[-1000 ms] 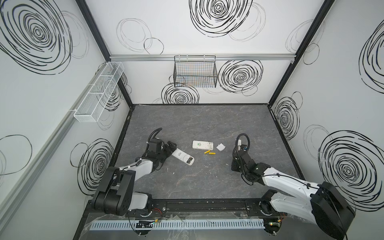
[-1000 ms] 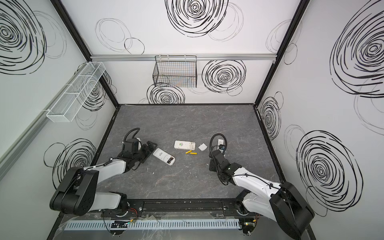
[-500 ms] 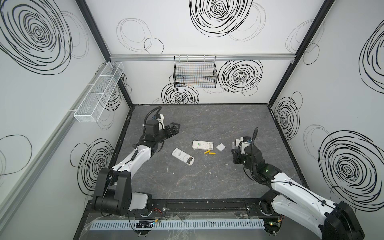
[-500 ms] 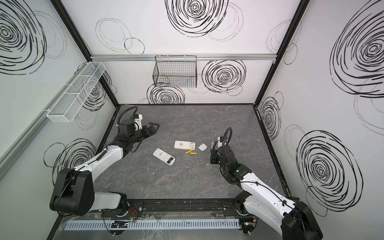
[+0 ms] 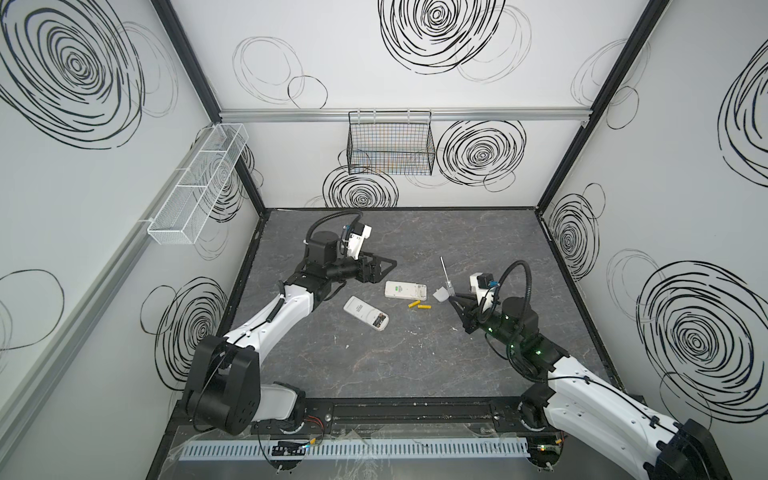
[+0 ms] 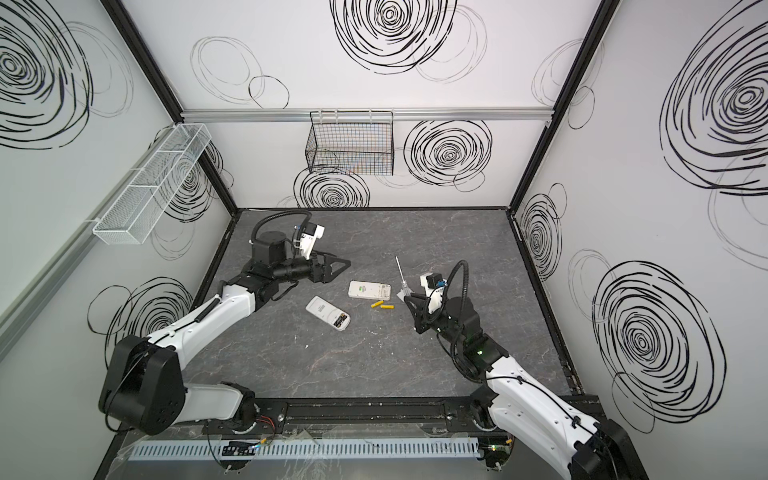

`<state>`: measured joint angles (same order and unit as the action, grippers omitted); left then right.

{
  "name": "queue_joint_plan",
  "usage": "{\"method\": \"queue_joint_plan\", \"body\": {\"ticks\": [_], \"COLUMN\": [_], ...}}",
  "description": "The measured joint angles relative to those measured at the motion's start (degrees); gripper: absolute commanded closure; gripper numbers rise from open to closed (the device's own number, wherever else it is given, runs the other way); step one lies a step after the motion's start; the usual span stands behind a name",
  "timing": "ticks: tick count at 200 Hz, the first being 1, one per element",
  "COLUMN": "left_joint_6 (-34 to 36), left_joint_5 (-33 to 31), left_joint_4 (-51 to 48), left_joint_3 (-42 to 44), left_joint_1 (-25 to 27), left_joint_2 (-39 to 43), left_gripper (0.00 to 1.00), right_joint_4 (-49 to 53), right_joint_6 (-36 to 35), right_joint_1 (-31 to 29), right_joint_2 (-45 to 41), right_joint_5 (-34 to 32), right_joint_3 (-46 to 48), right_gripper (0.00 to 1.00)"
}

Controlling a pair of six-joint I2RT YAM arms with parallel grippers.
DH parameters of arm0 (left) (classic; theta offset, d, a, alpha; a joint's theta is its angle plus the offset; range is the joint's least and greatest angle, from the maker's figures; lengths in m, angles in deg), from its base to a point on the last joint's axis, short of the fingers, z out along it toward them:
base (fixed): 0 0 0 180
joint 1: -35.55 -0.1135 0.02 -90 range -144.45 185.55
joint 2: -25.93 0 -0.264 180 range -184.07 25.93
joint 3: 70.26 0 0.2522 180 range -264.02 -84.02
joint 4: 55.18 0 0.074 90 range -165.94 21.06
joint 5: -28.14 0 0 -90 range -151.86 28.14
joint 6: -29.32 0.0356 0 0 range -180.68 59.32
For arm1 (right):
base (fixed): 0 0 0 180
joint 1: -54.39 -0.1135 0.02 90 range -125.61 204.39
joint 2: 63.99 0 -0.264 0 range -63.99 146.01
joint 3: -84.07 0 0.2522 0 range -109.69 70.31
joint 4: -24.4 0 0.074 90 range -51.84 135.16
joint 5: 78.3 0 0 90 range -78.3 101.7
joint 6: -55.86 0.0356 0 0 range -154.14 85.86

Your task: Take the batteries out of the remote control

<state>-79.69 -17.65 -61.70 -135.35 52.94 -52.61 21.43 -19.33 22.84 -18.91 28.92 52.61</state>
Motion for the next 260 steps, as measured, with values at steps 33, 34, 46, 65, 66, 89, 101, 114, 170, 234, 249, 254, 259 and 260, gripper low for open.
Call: {"method": "queue_joint_plan", "body": {"ticks": [33, 34, 46, 65, 66, 89, 101, 114, 170, 234, 249, 254, 259, 260], "left_joint_6": [1.6, 1.6, 2.6, 3.9, 3.9, 5.9, 7.3, 9.3, 14.8, 12.8, 12.8, 12.7, 12.7, 12.7], "left_joint_5": [4.1, 4.2, 6.1, 9.1, 9.2, 11.0, 11.3, 11.4, 11.3, 13.4, 13.4, 13.4, 13.4, 13.4], "left_joint_4": [0.0, 0.0, -0.1, -0.8, -0.8, -2.1, -3.5, -5.5, -9.1, -7.1, -6.8, -6.7, -6.7, -6.7], "left_joint_3": [0.0, 0.0, 0.0, 0.0, 0.0, 0.0, -0.2, -0.7, -2.1, -1.6, -1.4, -1.3, -1.2, -1.2], "left_joint_1": [4.4, 4.5, 6.3, 8.2, 8.2, 8.4, 8.5, 8.6, 8.9, 9.6, 9.6, 9.6, 9.6, 9.6], "left_joint_2": [-0.1, -0.1, -0.2, -0.5, -0.5, -0.8, -0.9, -1.0, -1.0, -1.0, -1.1, -1.1, -1.1, -1.1], "left_gripper": [0.04, 0.04, 0.03, 0.03, 0.03, 0.02, 0.0, 0.04, 0.35, 0.58, 0.59, 0.6, 0.61, 0.61], "right_joint_4": [-0.4, -0.4, -0.5, -0.8, -0.8, -0.8, -1.2, -1.9, -2.9, -5.8, -5.9, -5.9, -5.9, -5.9], "right_joint_6": [-4.1, -4.2, -5.7, -7.6, -7.6, -9.0, -9.3, -8.8, -5.2, -0.7, -0.3, -0.2, -0.2, -0.1], "right_joint_1": [-2.8, -2.8, -4.5, -6.6, -6.6, -7.8, -8.0, -8.1, -8.0, -4.2, -3.7, -3.7, -3.6, -3.6], "right_joint_2": [0.3, 0.3, 0.5, 1.3, 1.4, 3.5, 4.5, 5.5, 10.2, 14.4, 14.9, 15.1, 15.2, 15.3], "right_joint_5": [3.1, 3.2, 4.1, 6.0, 6.0, 8.6, 10.3, 12.3, 19.6, 25.7, 26.7, 27.0, 27.2, 27.3], "right_joint_3": [0.0, 0.0, 0.1, 0.1, 0.1, 0.1, 0.1, 0.1, -1.9, -3.2, -3.8, -4.1, -4.4, -4.5], "right_gripper": [1.0, 1.0, 1.0, 1.0, 1.0, 1.0, 0.99, 0.99, 0.99, 1.0, 1.0, 1.0, 1.0, 1.0]}}
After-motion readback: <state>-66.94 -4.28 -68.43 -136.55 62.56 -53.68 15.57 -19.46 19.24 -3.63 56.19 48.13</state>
